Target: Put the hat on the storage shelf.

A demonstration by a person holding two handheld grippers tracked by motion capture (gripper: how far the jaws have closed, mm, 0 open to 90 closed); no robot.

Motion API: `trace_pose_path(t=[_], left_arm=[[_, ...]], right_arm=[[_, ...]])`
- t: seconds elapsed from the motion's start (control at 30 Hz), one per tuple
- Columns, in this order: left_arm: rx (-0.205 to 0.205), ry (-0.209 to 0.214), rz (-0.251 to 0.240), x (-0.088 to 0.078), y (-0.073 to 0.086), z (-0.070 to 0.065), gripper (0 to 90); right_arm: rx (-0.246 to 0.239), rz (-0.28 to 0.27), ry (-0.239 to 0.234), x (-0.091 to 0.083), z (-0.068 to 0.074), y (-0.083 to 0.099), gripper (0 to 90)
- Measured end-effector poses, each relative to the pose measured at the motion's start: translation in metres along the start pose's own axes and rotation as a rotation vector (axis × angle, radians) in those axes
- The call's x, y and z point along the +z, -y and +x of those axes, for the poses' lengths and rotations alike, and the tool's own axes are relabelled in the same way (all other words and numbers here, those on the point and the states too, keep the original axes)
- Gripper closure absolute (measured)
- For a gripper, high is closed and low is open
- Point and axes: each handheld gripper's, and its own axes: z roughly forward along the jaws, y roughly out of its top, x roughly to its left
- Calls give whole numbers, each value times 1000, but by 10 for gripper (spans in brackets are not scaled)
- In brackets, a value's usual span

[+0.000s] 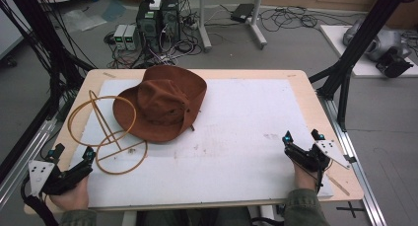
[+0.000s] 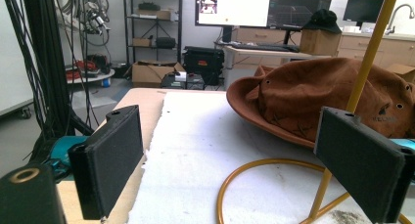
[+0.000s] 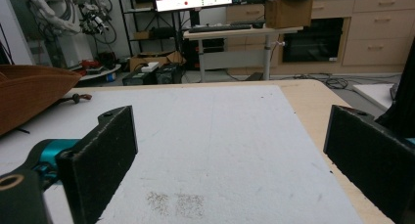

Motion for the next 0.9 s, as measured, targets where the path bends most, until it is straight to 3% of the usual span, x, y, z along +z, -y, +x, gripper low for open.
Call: trace_pose_path(t=[0.6,0.9], left_arm=[[0,1,1,1,0,0,112],[0,4,2,1,0,0,111]], right_arm=[[9,-3,2,0,-1,0,47],[16,-9,-25,1,2,-5,47]])
